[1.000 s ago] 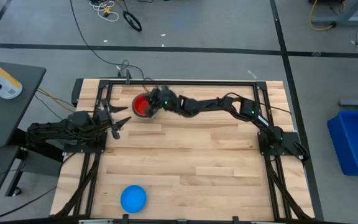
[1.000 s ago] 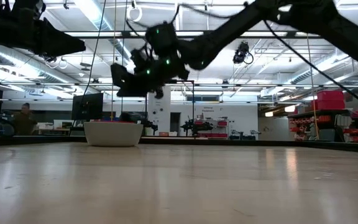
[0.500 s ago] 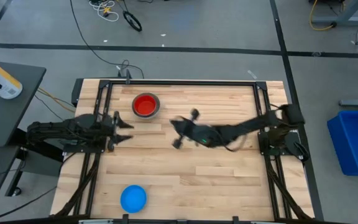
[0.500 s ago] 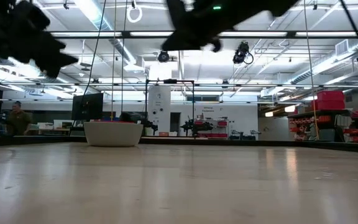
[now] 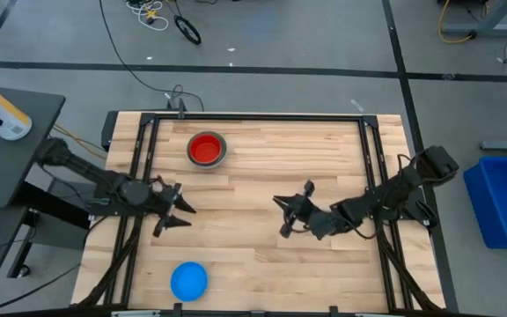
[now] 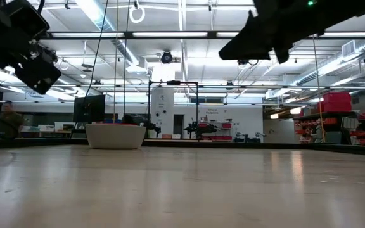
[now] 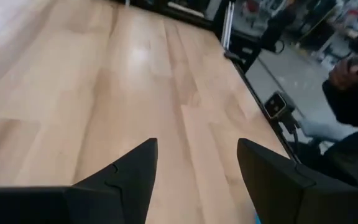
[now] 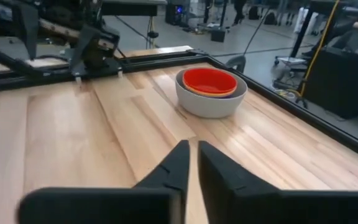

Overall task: Nest bowls inside each other
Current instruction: Stack the light blue bowl on the red bowl

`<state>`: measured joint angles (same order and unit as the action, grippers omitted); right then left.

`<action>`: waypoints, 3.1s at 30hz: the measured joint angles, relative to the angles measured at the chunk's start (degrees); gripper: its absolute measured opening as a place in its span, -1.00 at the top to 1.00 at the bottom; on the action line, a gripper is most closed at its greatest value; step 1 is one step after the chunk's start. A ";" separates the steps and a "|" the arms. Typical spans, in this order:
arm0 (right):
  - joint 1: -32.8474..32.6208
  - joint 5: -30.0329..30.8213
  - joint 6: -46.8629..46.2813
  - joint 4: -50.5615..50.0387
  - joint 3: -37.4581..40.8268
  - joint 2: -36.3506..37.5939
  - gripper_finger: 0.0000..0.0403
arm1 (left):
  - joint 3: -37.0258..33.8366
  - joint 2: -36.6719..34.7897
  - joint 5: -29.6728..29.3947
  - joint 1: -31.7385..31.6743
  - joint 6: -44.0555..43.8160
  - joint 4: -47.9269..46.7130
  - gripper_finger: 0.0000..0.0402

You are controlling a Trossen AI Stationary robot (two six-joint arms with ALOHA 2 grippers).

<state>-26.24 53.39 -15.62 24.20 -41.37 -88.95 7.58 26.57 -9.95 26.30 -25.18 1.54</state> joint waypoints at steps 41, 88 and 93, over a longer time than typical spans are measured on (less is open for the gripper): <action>-23.43 19.99 -15.13 0.90 15.57 9.40 0.06 | 25.72 50.31 -24.56 33.64 -27.53 -4.03 -0.21; -23.41 17.93 -12.61 0.94 15.57 9.35 -0.15 | 29.11 53.35 -24.34 32.22 -28.54 -11.56 -0.21; -23.41 17.83 -12.61 0.97 15.57 9.35 -0.12 | 27.99 53.31 -24.64 31.75 -29.71 -11.99 -0.21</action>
<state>-49.65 71.22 -28.23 25.17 -25.80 -79.59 35.57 79.88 -34.59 58.05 -54.88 -10.46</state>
